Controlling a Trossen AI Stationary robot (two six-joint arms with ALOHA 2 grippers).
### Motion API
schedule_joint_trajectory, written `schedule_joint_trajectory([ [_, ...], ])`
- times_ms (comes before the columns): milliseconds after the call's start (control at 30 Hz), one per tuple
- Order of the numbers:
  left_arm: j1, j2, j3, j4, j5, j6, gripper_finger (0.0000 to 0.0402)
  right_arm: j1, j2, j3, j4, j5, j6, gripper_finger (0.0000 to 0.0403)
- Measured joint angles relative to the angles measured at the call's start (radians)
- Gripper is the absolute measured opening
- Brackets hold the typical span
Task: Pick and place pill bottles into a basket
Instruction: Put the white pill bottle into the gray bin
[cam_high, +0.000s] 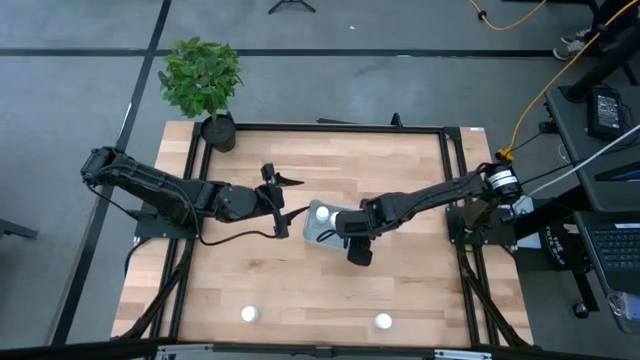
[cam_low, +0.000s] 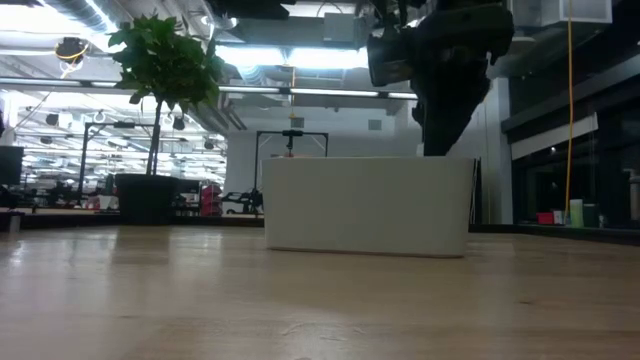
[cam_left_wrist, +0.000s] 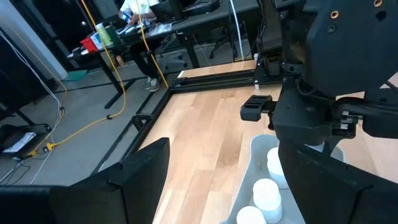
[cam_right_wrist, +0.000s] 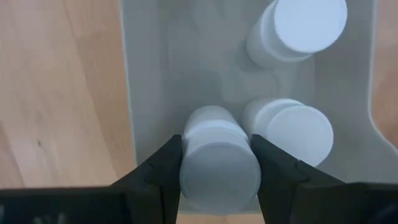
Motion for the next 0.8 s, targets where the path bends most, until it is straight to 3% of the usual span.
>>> schedule_joint_trajectory([
  [500,0.000,0.000,0.000,0.018,0.001,0.000,0.0294,-0.002,0.064,0.000,0.020,-0.043,-0.021,0.0154],
  [700,0.000,0.000,0.000,0.022,0.001,0.000,0.0294,-0.002,0.064,0.000,0.028,-0.043,0.002,0.0251],
  [800,0.000,0.000,0.000,0.022,0.001,0.000,0.0294,-0.002,0.064,0.000,0.030,-0.043,0.011,0.0280],
])
